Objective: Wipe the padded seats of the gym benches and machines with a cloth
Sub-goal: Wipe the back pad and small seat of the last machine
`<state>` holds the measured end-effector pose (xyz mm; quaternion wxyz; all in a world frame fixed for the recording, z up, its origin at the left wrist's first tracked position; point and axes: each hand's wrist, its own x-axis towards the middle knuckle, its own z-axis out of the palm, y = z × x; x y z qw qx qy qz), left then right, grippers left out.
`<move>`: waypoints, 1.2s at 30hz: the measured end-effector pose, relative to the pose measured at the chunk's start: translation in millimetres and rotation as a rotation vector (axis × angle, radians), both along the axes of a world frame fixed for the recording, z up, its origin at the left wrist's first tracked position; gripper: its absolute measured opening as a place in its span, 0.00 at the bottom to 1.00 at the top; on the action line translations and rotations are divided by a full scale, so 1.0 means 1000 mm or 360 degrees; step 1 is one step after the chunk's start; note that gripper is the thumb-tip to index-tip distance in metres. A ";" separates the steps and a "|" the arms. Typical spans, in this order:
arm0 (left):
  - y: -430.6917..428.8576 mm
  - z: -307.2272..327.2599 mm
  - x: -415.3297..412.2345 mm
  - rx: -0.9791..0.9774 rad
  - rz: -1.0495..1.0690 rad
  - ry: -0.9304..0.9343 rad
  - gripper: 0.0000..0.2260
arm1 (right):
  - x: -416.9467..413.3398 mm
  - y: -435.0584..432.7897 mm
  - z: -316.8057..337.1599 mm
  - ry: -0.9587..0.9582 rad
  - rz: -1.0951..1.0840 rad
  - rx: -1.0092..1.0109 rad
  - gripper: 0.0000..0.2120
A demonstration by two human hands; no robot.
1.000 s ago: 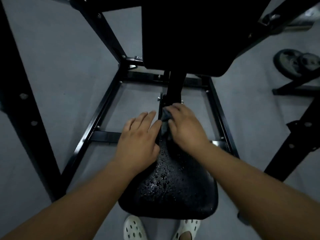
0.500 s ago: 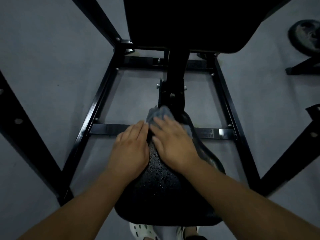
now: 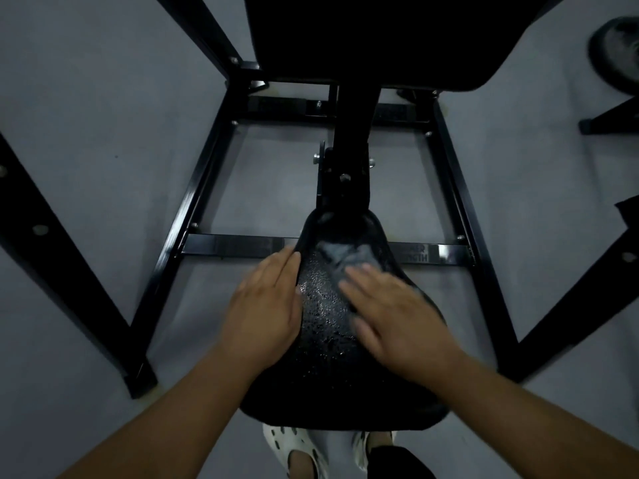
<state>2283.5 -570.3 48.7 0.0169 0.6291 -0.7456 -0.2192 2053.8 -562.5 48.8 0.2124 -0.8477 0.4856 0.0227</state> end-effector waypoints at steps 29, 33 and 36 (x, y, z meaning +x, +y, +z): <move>0.091 0.007 0.088 0.0224 0.0030 -0.0035 0.32 | 0.156 0.066 0.009 -0.0118 -0.0235 -0.0107 0.26; 0.102 0.011 0.101 0.0240 0.0015 -0.0074 0.31 | 0.108 0.125 0.021 -0.0073 0.0139 -0.0082 0.25; 0.102 0.017 0.095 0.0222 -0.0026 -0.0075 0.32 | 0.085 0.100 0.018 0.0067 -0.0270 -0.0125 0.28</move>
